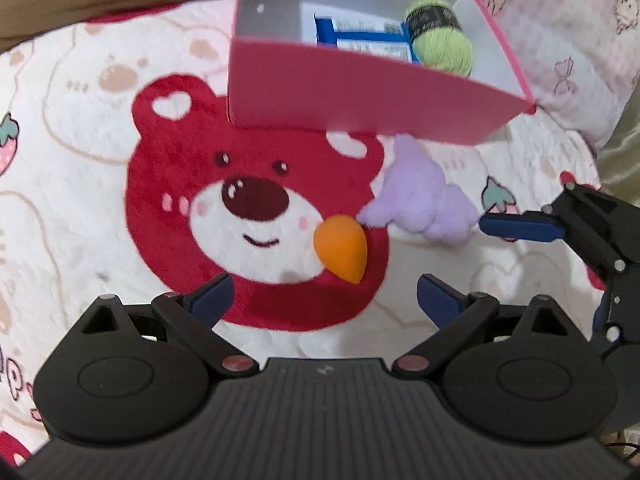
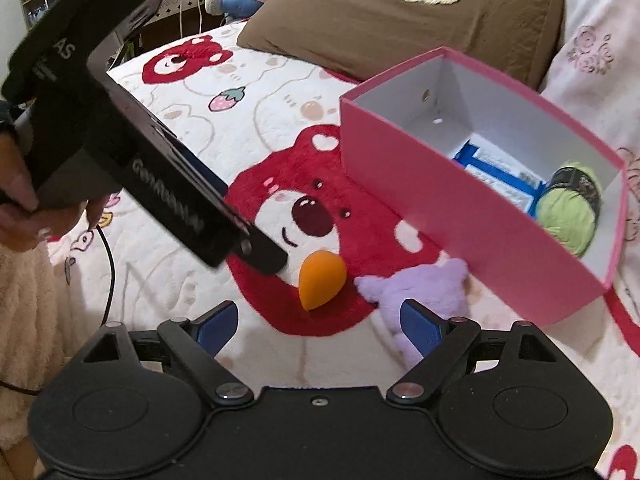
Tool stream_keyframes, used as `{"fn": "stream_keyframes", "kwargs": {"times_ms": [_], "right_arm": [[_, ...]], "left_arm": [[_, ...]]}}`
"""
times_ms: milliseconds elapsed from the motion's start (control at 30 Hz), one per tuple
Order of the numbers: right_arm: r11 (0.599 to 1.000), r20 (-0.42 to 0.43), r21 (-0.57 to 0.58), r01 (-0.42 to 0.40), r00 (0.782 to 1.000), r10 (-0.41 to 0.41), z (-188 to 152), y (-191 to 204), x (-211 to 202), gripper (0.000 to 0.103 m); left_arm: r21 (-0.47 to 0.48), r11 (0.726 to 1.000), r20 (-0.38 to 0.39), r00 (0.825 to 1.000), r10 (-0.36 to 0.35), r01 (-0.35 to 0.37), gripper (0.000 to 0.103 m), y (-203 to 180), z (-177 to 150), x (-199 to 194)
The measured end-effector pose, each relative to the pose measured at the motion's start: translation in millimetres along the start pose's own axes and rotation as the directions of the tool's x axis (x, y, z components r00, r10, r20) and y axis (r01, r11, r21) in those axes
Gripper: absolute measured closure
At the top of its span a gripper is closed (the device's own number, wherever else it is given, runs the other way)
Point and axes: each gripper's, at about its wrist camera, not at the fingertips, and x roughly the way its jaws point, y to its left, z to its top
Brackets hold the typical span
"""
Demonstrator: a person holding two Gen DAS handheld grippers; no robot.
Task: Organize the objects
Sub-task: 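Lower the left gripper around the orange sponge and close it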
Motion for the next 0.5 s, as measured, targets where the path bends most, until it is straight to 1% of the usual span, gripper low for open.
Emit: {"fn": "stream_keyframes", "kwargs": {"times_ms": [67,133,233,333,400,500], "right_arm": [[1.000,0.001,-0.024,0.007,1.000,-0.007,-3,5,10,0.014],[0.999,0.012,-0.045,0.006,1.000,-0.006,-5,9,17,0.015],[0.998,0.037,-0.063,0.011,0.999,-0.009,-7,11,27,0.019],[0.998,0.070,-0.065,0.013,0.997,-0.008,-11,10,36,0.023],[0.998,0.073,-0.058,0.015,0.997,-0.011,-12,8,44,0.029],[0.999,0.081,-0.047,0.016,0.997,-0.012,-15,6,53,0.033]], "left_arm": [[0.005,1.000,-0.011,1.000,0.027,-0.027,0.006,-3,-3,8],[-0.001,1.000,-0.019,1.000,0.025,-0.025,0.006,-3,-4,15],[-0.020,0.999,-0.018,0.999,0.030,-0.030,0.007,-2,-6,23],[-0.029,0.999,0.011,0.999,0.032,-0.031,0.007,-2,-4,25],[-0.036,0.998,0.037,0.998,0.048,-0.047,0.007,0,-3,25],[-0.051,0.997,0.045,0.997,0.058,-0.056,0.007,2,-3,28]]}}
